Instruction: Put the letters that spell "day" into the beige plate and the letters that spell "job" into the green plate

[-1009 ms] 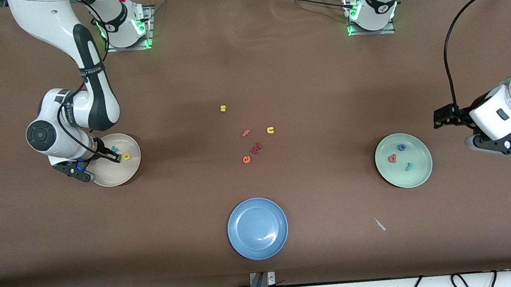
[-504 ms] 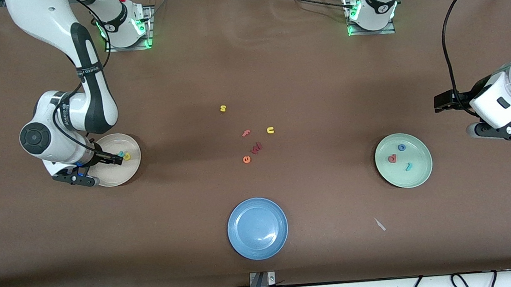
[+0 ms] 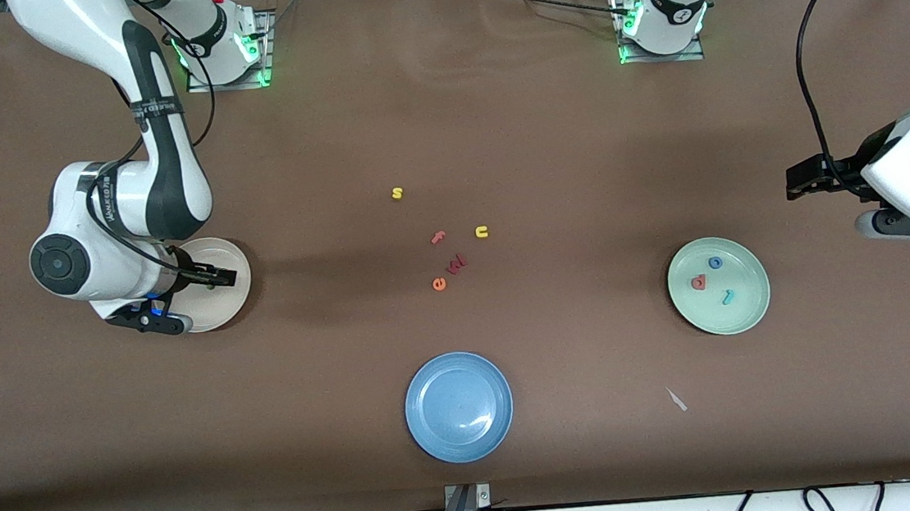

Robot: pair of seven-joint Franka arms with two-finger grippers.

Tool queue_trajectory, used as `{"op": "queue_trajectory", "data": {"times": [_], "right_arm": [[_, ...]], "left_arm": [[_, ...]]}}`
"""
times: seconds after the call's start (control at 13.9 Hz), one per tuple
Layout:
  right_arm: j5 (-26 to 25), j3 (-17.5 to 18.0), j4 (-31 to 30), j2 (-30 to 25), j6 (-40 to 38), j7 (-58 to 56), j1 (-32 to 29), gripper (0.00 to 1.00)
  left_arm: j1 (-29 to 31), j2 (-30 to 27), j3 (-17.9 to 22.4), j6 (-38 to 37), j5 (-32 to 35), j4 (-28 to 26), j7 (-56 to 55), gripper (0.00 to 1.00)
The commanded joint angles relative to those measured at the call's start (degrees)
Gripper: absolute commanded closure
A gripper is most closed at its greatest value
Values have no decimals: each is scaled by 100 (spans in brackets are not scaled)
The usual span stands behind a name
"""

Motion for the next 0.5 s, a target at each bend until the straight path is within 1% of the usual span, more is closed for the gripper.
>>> {"op": "queue_trajectory", "data": {"times": [0.0, 0.07, 0.22, 0.29, 0.36, 0.43], "right_arm": [[-74, 76, 295, 107, -272, 201, 87, 0], [-83, 67, 321, 106, -342, 192, 123, 0], [-92, 111, 497, 63, -509, 201, 132, 0], [-101, 372, 506, -33, -518, 209, 28, 0], [-231, 714, 515, -139, -518, 210, -252, 0], [-607, 1057, 541, -218, -518, 210, -533, 0]], "left_arm": [[-598, -495, 1269, 468, -937, -611, 24, 0], [-826, -626, 1569, 574, -1072, -786, 32, 0], [-1275, -986, 2132, 697, -1012, -1208, 76, 0], [-1285, -1171, 2178, 750, -1020, -1375, 303, 0], [-1285, -1390, 2178, 899, -1081, -1586, 653, 0], [-1285, -1653, 2178, 1092, -1073, -1893, 831, 0]]}}
